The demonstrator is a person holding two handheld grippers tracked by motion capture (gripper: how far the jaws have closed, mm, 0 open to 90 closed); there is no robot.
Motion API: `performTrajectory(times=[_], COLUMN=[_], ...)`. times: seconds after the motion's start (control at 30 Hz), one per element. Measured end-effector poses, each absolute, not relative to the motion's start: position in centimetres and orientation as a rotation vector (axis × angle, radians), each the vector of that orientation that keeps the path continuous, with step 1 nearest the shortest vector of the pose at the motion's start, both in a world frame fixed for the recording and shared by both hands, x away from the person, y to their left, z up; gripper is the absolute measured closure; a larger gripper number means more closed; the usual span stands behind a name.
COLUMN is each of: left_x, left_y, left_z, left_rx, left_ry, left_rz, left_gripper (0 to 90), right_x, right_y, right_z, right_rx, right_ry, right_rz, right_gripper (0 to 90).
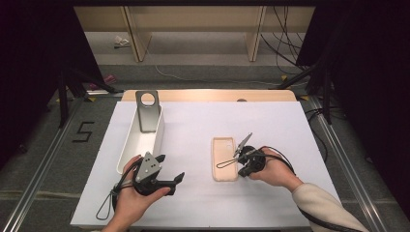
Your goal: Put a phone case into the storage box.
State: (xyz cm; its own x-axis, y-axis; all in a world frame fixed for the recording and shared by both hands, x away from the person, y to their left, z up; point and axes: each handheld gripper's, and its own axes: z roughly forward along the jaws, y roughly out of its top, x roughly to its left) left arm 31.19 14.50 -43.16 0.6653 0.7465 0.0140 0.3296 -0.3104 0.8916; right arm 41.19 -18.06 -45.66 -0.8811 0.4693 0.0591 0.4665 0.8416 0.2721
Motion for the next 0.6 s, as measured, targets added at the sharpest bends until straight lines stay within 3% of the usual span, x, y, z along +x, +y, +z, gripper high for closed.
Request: performTrajectory(times=[0.27, 0.4, 0.6], left_x=[31.2, 31.2, 31.2], left_y=[14.5, 14.5, 14.5], left_z=[-43.2, -43.2, -43.2], left_rx=[1.905, 1.906, 1.906], left_ry=[0.844, 0.845, 0.844], left_rz=[0.537, 0.537, 0.536], left_gripper=[14.7, 14.7, 14.7], right_x=[41.1, 41.1, 41.4], right_y=[-18.0, -18.0, -18.2], right_z=[-45.6, -45.5, -44.7], right_rx=[0.757, 0.716, 0.615], right_ry=[3.008, 2.994, 2.911], right_rz=[0.437, 0.419, 0.394], right_gripper=[89.9, 80.8, 57.5])
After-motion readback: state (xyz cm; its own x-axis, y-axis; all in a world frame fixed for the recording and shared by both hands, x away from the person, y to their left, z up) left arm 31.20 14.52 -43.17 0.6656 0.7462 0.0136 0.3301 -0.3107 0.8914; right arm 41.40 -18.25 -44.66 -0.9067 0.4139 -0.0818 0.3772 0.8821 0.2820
